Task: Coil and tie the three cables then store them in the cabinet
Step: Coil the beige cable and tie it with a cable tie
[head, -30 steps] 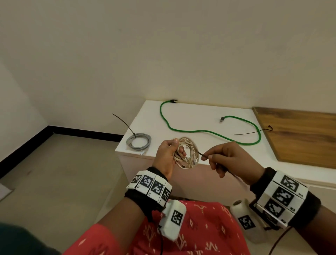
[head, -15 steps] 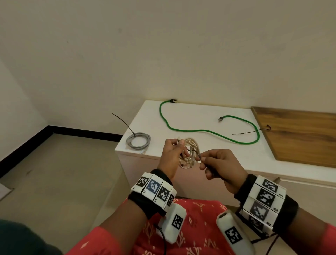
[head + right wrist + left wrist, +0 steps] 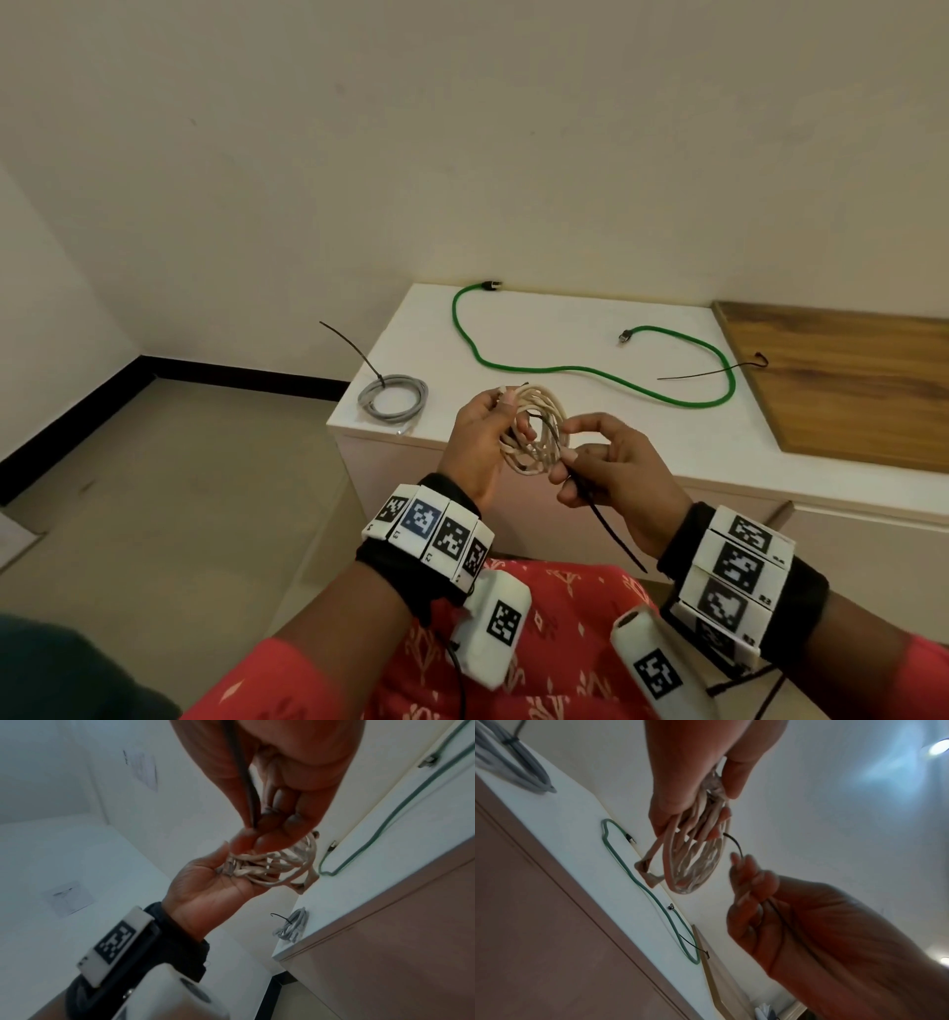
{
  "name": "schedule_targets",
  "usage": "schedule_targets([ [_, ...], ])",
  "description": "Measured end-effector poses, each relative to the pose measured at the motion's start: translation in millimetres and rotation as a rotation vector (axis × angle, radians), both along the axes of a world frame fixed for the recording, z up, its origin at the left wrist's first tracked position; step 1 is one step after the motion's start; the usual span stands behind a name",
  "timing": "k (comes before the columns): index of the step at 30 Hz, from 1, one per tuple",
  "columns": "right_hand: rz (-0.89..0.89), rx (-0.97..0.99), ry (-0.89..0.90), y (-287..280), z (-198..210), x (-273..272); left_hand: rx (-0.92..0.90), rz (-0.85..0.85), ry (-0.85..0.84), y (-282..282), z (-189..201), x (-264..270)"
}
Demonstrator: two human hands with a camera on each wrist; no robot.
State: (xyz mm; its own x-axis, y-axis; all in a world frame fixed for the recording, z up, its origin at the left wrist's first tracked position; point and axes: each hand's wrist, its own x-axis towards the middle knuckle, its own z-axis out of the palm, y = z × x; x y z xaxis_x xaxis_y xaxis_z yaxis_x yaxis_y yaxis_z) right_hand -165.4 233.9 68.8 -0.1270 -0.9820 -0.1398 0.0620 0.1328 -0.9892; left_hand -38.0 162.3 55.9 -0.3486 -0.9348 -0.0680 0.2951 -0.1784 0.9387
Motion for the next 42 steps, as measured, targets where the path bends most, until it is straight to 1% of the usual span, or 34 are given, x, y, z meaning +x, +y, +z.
schedule_targets([
  [2,0.056,-0.080,0.030,1,6,0,0.004,0.020,-0.002,-1,1,3],
  [4,0.139,-0.174,0.099,3,12,0,-0.001,0.033,-0.012,-2,0,5],
  [6,0.184,-0.258,0.153,5,19,1,-0.006,0.038,-0.019,-1,0,7],
  [8,0.165,-0.353,0.239,7,24,2,-0.014,0.046,-0.034,0,1,9],
  [10,0.109,-0.455,0.329,8,28,4,-0.030,0.050,-0.053,1,2,10],
  [12,0.070,-0.524,0.354,8,33,5,-0.050,0.039,-0.054,3,3,11],
  [13,0.069,-0.541,0.332,8,35,6,-0.061,0.033,-0.054,4,4,11],
  [16,0.091,-0.528,0.188,8,43,10,-0.080,0.024,-0.055,5,7,10],
  [19,0.039,-0.411,0.086,5,44,9,-0.101,-0.004,-0.045,9,9,7],
  [24,-0.032,-0.203,0.120,1,40,2,-0.156,-0.063,-0.029,16,10,1],
  [26,-0.043,-0.173,0.119,0,40,0,-0.166,-0.069,-0.020,16,10,1],
  [28,-0.052,-0.188,0.137,-1,42,-2,-0.175,-0.070,-0.012,17,11,1],
  [30,-0.087,-0.240,0.200,-3,44,-4,-0.203,-0.086,-0.021,18,12,1],
  [33,-0.123,-0.324,0.361,-5,45,-6,-0.252,-0.126,-0.064,22,12,-1],
  [37,-0.121,-0.371,0.736,-7,41,-8,-0.278,-0.164,-0.100,25,11,-4],
  [38,-0.119,-0.376,0.796,-8,41,-8,-0.276,-0.169,-0.105,26,11,-4],
  [40,-0.111,-0.387,0.865,-8,41,-9,-0.266,-0.177,-0.110,27,12,-4],
  [42,-0.114,-0.400,0.880,-9,41,-10,-0.261,-0.190,-0.120,28,12,-3],
])
